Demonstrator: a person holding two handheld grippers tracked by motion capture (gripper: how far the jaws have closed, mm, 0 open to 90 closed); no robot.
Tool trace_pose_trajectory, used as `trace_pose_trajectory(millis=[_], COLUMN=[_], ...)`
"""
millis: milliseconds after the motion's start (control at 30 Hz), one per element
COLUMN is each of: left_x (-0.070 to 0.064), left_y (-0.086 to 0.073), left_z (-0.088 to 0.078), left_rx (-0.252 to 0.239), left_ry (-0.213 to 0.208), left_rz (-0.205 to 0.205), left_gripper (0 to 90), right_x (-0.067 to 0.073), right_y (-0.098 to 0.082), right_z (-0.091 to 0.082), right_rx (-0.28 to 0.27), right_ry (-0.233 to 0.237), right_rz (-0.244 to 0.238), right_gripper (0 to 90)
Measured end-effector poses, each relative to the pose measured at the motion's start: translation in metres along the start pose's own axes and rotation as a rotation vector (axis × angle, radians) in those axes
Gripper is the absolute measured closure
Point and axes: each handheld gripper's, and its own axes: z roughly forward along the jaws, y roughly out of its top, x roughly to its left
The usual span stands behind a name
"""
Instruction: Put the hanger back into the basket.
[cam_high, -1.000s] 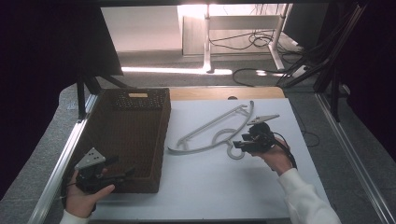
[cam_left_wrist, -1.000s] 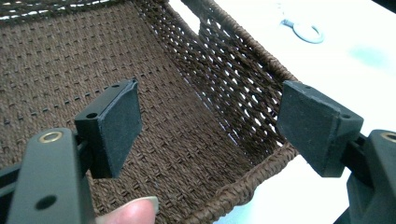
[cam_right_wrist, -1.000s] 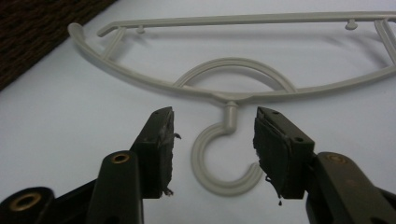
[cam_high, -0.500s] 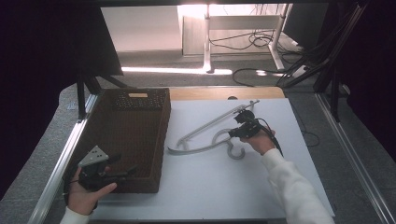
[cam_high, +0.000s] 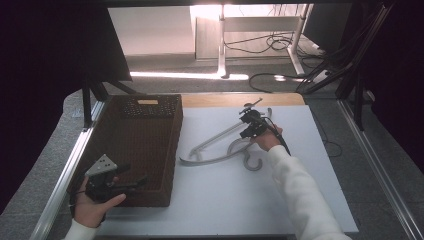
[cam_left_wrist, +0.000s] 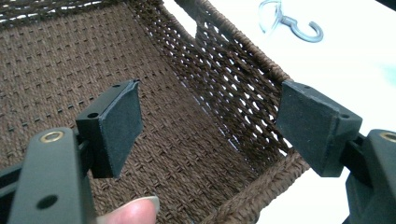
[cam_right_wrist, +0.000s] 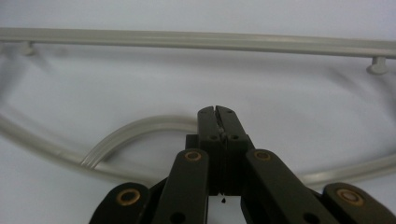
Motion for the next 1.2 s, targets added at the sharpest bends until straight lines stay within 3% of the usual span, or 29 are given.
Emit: trace_pose_trajectory(millis=[167, 433, 767, 967, 1200], left_x=[0.001, 0.003, 0.004, 0.003, 0.003], left_y=[0.000, -0.001, -0.002, -0.002, -0.002], left_z=[0.000, 0.002, 0.003, 0.000, -0.001], left_rx=[0.001, 0.004, 0.010, 0.006, 0.003], left_ry=[0.000, 0.002, 0.002, 0.004, 0.007], left_rz=[-0.003, -0.004, -0.004, -0.004, -0.003], left_gripper=[22.8, 22.8, 22.9, 22.9, 22.9], right_x=[-0.005, -0.006, 0.003, 0.012, 0.020], right_y=[0.002, 0.009, 0.008, -0.002, -0.023], right_z=[0.012, 0.020, 0.027, 0.021, 0.014], right_rx=[0.012, -0.005, 0.055, 0.091, 0.090], right_ry=[-0.025, -0.002, -0.007, -0.015, 0.020], right_rz=[0.013, 0.015, -0.001, -0.034, -0.056], right_gripper=[89.4, 89.4, 89.5, 89.5, 89.5])
